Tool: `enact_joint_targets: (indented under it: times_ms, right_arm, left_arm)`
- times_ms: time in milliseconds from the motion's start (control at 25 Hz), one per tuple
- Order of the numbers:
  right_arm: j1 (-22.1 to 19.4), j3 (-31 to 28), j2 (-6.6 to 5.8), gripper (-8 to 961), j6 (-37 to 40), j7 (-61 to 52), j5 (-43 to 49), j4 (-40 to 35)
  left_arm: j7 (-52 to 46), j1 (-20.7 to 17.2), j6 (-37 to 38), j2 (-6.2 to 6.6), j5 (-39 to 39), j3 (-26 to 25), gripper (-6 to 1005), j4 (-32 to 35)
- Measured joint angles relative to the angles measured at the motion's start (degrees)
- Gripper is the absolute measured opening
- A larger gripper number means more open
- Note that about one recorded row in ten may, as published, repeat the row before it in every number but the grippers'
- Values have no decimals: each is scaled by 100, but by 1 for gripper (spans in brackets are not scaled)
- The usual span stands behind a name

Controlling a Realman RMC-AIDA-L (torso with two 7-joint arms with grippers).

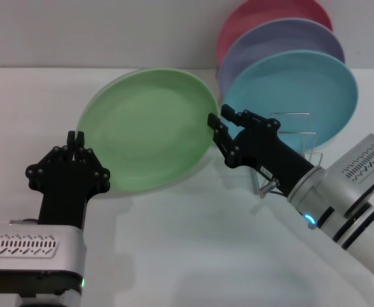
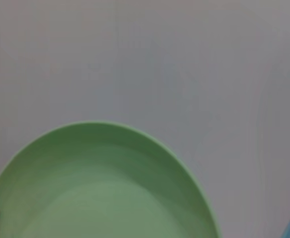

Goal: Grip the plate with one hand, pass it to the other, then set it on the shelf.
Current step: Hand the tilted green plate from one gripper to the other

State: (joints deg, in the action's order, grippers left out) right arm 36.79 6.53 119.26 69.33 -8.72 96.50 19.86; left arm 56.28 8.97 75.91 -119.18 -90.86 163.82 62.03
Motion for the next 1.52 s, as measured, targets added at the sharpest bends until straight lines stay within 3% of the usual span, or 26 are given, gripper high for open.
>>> enact_joint_targets:
  times_ms: [1520]
  right_arm:
    - [109, -47, 0, 163, -151, 3, 0, -18]
  left_arm:
    - [111, 96, 12, 0, -128, 72, 31, 46]
